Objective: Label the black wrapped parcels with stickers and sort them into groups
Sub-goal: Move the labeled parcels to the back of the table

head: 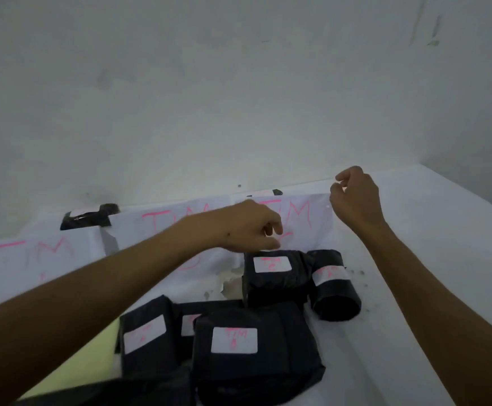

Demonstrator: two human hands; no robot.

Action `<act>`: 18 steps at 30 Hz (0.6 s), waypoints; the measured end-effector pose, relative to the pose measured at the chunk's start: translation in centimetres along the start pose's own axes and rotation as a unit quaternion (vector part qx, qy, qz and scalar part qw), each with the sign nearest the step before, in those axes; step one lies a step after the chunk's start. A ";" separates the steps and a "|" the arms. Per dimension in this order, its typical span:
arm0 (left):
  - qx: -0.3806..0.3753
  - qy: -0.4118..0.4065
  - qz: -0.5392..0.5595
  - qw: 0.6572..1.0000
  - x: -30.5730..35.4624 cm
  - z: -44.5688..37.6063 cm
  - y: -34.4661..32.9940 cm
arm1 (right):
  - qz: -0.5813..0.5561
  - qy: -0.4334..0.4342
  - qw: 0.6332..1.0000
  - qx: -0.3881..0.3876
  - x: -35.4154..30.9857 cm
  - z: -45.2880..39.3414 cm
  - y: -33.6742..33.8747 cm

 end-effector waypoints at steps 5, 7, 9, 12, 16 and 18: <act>-0.069 0.072 0.000 0.995 -2.2 0.9 -6.1 | -0.020 0.040 0.998 -0.035 -2.6 1.9 -0.1; -0.084 0.087 0.018 0.993 -2.5 1.3 -7.4 | -0.030 0.057 0.995 -0.076 -3.7 2.8 -0.4; -0.077 0.092 0.034 0.992 -2.6 1.4 -7.7 | -0.025 0.067 0.984 -0.161 -4.7 4.2 -1.5; -0.048 0.093 0.054 0.993 -2.6 1.5 -7.0 | -0.033 0.076 0.951 -0.299 -5.9 6.9 -3.5; -0.005 0.082 0.073 0.994 -2.1 2.2 -5.0 | 0.021 0.071 0.937 -0.342 -5.3 8.4 -4.0; 0.020 0.082 0.085 0.993 -2.0 2.8 -3.6 | 0.071 0.057 0.941 -0.327 -4.1 8.3 -3.5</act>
Point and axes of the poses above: each hand's wrist, its own z-axis away from the middle knuckle, its own y-axis out of the back of the hand, x = y × z, the point moved 10 cm from there along -z, towards the middle knuckle, and after that the axes turned 7 degrees about y, right-handed, at the moved point
